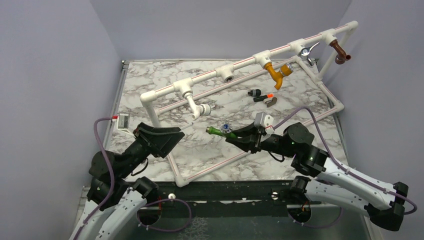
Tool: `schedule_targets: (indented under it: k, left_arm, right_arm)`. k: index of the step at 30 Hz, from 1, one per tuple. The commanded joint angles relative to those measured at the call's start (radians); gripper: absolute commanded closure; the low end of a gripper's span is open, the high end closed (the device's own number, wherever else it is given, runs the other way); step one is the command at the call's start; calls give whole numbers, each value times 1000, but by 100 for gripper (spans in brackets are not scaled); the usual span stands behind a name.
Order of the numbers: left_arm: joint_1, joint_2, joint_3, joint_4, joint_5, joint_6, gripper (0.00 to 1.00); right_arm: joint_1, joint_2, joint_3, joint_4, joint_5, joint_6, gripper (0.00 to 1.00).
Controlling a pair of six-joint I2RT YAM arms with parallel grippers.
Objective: Install the water faucets
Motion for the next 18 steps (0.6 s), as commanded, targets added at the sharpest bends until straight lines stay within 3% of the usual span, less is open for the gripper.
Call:
schedule_targets:
  k: [1, 8, 12, 18]
  left_arm:
    - [-2, 94, 157, -34, -7, 234, 14]
    - [-2, 240, 330, -69, -28, 456, 15]
    - [-2, 307, 384, -69, -136, 574, 16]
    - [-1, 418, 463, -57, -343, 711, 18]
  right_arm:
    - [5, -49, 61, -207, 187, -18, 100]
    - [5, -92, 125, -336, 394, -7, 99]
    - [5, -107, 143, -339, 507, -9, 100]
    - [6, -98, 161, -289, 538, -47, 100]
